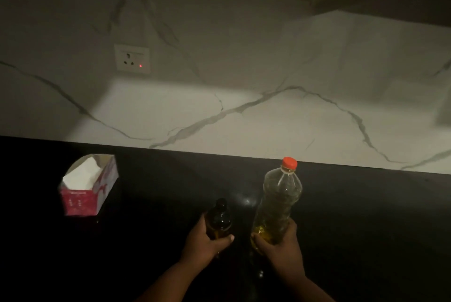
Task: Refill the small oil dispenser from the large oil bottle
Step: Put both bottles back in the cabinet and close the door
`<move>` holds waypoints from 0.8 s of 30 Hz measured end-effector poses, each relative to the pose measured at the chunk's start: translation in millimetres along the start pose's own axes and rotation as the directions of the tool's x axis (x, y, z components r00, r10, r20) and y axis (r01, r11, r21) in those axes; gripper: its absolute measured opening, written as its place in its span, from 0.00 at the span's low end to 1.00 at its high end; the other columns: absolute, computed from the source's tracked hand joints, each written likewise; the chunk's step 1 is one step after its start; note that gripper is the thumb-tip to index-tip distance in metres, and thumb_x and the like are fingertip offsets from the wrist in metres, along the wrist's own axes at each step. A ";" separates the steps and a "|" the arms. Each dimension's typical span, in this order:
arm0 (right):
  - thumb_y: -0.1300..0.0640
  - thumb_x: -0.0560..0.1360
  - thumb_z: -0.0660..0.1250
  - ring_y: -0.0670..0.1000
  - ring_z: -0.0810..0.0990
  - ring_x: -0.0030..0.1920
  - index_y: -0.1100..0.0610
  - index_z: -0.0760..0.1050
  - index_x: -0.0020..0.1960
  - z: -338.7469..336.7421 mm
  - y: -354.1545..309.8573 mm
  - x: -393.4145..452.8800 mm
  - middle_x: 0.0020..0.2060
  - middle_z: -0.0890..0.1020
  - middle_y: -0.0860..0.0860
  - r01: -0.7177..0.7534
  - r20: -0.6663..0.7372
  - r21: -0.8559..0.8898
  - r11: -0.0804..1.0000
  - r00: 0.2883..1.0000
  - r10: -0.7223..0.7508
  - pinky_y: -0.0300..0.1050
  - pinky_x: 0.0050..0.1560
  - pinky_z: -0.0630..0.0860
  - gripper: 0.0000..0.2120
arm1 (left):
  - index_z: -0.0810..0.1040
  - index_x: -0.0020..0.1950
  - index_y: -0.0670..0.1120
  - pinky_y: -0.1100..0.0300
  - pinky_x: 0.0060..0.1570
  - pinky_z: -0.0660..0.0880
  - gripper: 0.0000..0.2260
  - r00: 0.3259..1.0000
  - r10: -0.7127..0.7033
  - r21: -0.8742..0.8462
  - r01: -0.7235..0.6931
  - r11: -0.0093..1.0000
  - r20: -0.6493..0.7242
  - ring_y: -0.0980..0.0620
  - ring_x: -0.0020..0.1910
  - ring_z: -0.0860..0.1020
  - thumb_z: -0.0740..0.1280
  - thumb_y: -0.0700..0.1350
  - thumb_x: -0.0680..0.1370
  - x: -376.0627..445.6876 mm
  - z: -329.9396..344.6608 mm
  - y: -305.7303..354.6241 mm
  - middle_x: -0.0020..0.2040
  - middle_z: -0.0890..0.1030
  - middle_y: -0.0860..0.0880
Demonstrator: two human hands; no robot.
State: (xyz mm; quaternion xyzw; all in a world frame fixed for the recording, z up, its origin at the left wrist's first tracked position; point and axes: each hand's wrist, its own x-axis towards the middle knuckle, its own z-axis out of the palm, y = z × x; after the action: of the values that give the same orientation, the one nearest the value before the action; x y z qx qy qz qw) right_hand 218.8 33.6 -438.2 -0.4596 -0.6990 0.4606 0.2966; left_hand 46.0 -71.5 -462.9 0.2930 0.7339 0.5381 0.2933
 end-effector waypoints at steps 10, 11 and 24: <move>0.46 0.57 0.81 0.40 0.80 0.53 0.38 0.64 0.63 -15.1 -109.4 32.3 0.53 0.79 0.40 0.302 0.152 0.179 0.936 0.932 -0.329 0.40 0.53 0.77 0.39 | 0.79 0.54 0.54 0.65 0.43 0.76 0.22 0.984 0.173 -0.148 -0.179 0.973 -0.051 0.59 0.47 0.83 0.81 0.46 0.63 25.2 -40.3 107.9 0.49 0.85 0.51; 0.48 0.59 0.81 0.40 0.81 0.52 0.39 0.65 0.62 -20.1 -128.8 35.3 0.52 0.80 0.41 0.341 0.153 0.223 0.914 0.913 -0.378 0.40 0.51 0.78 0.37 | 0.79 0.54 0.53 0.61 0.47 0.77 0.24 0.975 0.218 -0.167 -0.223 0.960 -0.050 0.56 0.49 0.83 0.82 0.48 0.61 25.7 -46.8 131.1 0.50 0.85 0.51; 0.41 0.56 0.76 0.47 0.83 0.50 0.41 0.68 0.63 -137.2 -396.0 36.4 0.52 0.83 0.45 0.751 -0.092 0.482 0.451 0.555 -0.827 0.44 0.43 0.82 0.38 | 0.84 0.44 0.56 0.58 0.37 0.81 0.08 0.612 0.790 -0.086 -0.789 0.608 -0.036 0.52 0.42 0.85 0.75 0.50 0.66 -31.2 -123.2 445.6 0.44 0.86 0.49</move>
State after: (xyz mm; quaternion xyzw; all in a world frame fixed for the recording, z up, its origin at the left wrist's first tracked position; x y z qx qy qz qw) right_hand 172.9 57.2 -20.7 0.0428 -0.7188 0.4573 0.5219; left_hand 25.7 -59.8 -0.1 0.5737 0.5032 0.6449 0.0417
